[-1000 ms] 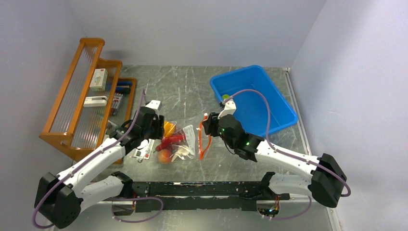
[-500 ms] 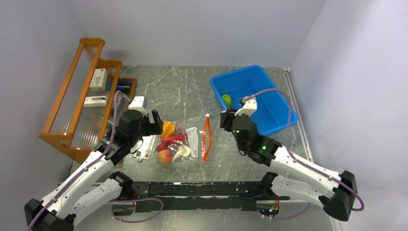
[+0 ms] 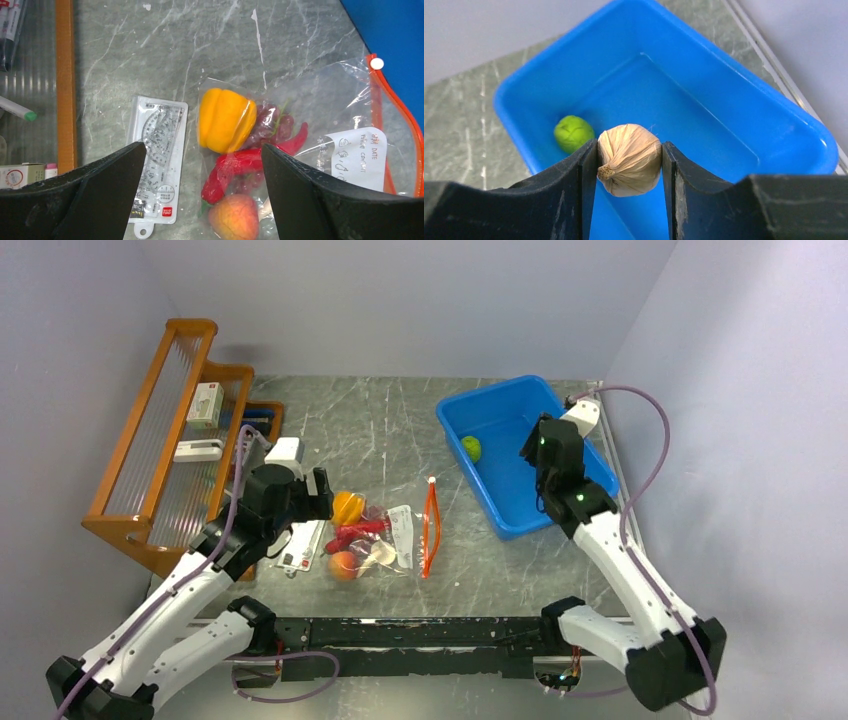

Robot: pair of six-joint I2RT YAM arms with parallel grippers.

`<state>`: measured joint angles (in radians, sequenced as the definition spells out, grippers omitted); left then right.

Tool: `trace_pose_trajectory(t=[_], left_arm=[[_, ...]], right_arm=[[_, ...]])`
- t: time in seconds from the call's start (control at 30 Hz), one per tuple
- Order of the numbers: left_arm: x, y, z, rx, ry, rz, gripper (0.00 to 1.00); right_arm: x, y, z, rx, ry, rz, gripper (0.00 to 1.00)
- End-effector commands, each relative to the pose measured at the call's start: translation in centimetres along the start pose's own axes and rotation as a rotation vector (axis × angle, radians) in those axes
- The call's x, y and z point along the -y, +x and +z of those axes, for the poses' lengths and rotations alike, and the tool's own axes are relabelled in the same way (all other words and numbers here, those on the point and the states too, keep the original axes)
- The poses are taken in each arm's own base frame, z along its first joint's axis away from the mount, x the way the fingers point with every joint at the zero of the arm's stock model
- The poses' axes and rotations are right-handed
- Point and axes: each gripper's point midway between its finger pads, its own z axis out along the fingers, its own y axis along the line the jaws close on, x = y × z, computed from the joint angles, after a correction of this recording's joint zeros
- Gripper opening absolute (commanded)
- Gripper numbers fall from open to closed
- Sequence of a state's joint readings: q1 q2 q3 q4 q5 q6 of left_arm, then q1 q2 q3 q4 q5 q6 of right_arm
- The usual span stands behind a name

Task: Open the zip-top bag and remove the fake food
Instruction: Place the fake vegetable in the bin.

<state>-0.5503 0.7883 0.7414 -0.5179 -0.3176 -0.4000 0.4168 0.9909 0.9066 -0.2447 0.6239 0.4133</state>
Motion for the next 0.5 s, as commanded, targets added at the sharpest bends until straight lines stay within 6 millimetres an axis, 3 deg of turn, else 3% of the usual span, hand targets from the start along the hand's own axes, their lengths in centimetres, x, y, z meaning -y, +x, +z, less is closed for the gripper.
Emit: trace_pose_trajectory(t=[0.0, 0.23, 0.33, 0.47], left_arm=[[-0.1, -1.4, -0.1, 0.063, -0.005, -0.030, 0.98], [0.5, -0.8, 0.9, 0.047, 0.013, -0.043, 0.98], [0.5, -0.6, 1.3, 0.024, -0.001, -0.027, 0.98], [0.6, -0.2, 1.6, -0.001, -0.001, -0.017, 0.98]], right_arm=[[-1.5, 2.8, 2.6, -0.198, -0.153, -0.007, 0.20], [-2.1, 7.6, 5.8, -0.484, -0.234, 0.017, 0.21], [-2.2, 10.8, 5.3, -0.596, -0.263, 0.013, 0.22], [-2.4, 15.5, 3.0, -0.730, -0.337, 0.050, 0.22]])
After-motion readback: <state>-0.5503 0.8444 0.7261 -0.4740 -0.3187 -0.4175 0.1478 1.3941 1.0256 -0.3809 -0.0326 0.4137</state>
